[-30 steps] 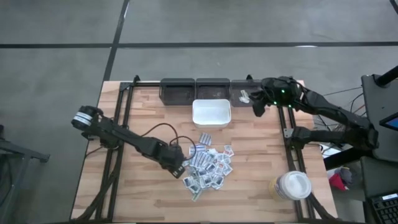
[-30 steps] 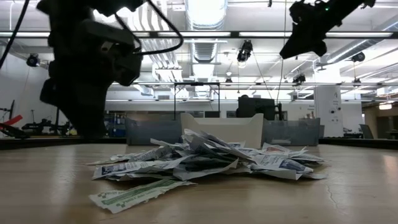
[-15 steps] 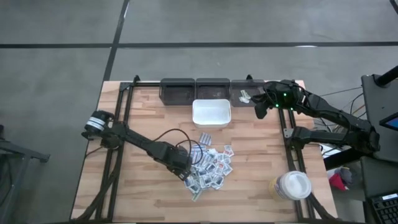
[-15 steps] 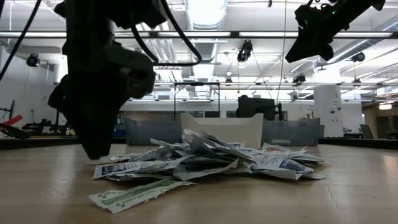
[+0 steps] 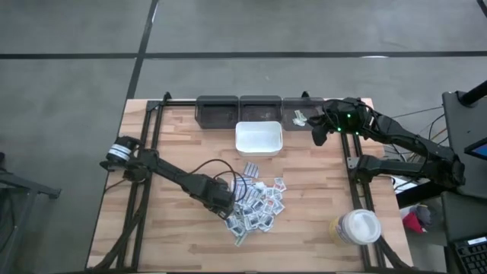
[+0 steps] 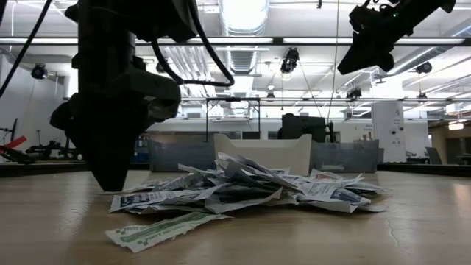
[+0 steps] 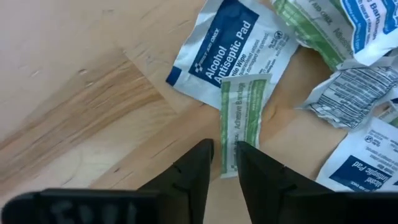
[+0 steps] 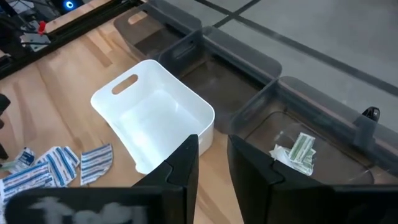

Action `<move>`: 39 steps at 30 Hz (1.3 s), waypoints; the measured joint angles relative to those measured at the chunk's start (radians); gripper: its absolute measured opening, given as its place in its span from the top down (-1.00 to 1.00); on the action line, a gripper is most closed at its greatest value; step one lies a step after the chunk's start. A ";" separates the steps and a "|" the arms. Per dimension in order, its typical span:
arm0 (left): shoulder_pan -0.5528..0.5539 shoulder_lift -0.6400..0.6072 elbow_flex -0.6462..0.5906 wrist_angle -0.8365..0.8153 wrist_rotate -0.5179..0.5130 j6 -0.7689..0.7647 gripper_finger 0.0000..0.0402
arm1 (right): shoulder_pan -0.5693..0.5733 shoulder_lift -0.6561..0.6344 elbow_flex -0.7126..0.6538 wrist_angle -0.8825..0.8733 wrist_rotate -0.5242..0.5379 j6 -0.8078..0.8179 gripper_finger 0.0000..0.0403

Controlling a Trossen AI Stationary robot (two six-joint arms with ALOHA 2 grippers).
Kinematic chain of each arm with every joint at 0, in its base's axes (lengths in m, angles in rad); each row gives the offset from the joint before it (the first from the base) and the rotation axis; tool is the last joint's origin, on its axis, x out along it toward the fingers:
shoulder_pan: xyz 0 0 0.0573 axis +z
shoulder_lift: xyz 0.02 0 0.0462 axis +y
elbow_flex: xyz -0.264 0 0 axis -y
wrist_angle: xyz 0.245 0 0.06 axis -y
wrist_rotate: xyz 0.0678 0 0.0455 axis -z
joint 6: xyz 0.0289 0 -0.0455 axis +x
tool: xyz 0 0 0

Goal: Pick & Place First Aid Supplies
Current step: Put the green bandage pack into the right gray bin

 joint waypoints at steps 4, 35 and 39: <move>0.000 0.001 -0.001 -0.011 -0.009 0.000 0.65 | 0.000 0.000 0.000 0.000 0.000 0.000 0.62; -0.019 -0.071 0.339 -0.149 -0.230 0.330 1.00 | 0.000 0.002 0.000 -0.002 -0.065 0.083 0.65; -0.003 -0.068 0.400 -0.151 -0.352 0.446 1.00 | 0.000 0.008 0.000 -0.002 -0.156 0.083 0.70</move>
